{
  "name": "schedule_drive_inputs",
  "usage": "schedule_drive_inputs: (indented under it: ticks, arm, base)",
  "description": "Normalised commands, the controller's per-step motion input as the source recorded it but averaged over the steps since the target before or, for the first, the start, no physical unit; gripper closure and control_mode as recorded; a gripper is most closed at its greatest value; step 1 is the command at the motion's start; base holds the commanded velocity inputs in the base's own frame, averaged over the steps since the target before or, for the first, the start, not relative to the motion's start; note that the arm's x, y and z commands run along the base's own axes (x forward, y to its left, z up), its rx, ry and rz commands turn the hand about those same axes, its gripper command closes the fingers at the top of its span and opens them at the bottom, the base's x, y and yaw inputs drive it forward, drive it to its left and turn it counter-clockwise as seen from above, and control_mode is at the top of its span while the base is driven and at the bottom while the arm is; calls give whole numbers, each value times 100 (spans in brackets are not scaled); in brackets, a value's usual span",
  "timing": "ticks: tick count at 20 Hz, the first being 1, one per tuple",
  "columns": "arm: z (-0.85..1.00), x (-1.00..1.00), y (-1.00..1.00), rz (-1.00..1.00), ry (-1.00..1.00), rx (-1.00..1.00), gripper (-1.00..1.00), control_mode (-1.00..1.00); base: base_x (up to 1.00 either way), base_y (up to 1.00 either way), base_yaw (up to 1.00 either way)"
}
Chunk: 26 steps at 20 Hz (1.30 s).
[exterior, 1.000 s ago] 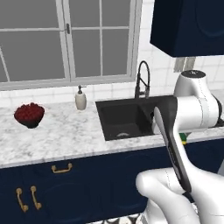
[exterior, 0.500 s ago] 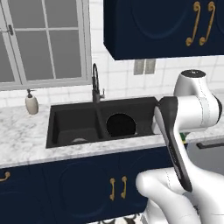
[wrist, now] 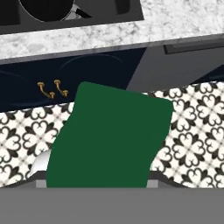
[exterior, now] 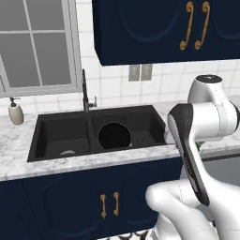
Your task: Pick the pan and sponge and place them into the sink. Then turn on the water.
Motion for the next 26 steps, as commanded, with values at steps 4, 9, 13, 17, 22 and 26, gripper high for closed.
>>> schedule_drive_inputs:
  ticks: [4, 9, 13, 17, 22, 26]
  arm:
    - [0, 0, 0, 0, 0, 0, 100, 100]
    - [0, 0, 0, 0, 0, 0, 100, 100]
    - [0, 0, 0, 0, 0, 0, 100, 100]
    - [0, 0, 0, 0, 0, 0, 100, 100]
    - [0, 0, 0, 0, 0, 0, 100, 100]
    - [0, 0, 0, 0, 0, 0, 100, 100]
  base:
    - [50, 3, 0]
    - [53, 27, 0]
    - [52, 40, 0]
    - [57, 38, 0]
    - [47, -9, 0]
    - [31, -13, 0]
